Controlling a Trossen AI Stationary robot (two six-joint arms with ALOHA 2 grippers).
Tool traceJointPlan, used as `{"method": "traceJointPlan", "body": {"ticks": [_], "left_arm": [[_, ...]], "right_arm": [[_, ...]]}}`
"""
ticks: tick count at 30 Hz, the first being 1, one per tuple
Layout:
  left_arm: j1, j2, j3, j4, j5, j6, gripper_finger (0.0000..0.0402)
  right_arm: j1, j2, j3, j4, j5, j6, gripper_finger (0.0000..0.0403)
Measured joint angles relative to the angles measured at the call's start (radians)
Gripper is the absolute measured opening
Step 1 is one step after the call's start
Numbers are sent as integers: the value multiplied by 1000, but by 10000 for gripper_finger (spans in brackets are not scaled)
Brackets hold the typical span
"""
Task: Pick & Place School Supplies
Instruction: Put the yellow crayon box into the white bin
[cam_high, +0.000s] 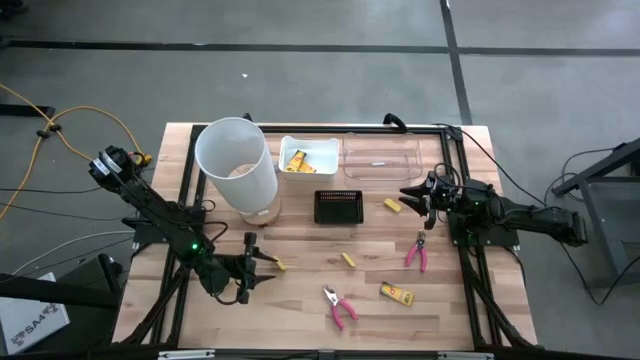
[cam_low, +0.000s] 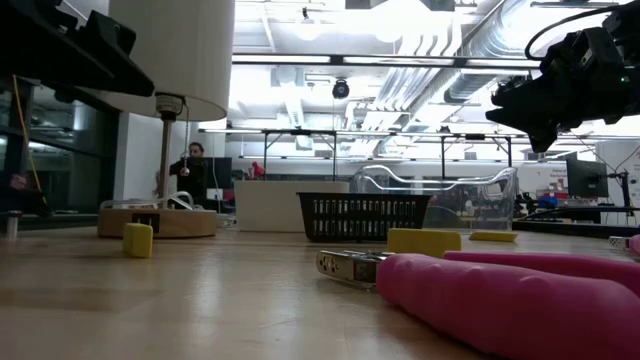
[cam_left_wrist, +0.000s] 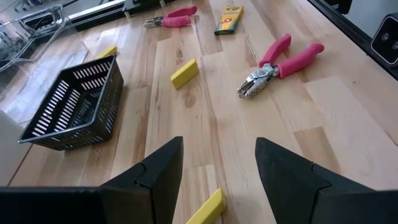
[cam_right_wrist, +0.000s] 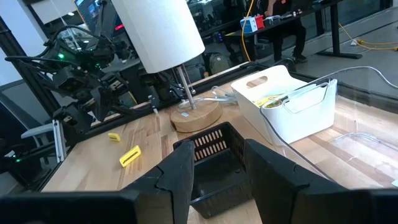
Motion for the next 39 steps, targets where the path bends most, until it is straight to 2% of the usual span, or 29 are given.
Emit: {"method": "traceJointPlan", "body": {"ticks": [28, 39], "left_arm": [[0, 0, 0, 0, 0, 1, 193], [0, 0, 0, 0, 0, 1, 193]], "right_arm": [[0, 0, 0, 5, 14, 0, 133], [1, 0, 0, 8, -97, 80, 133]]}}
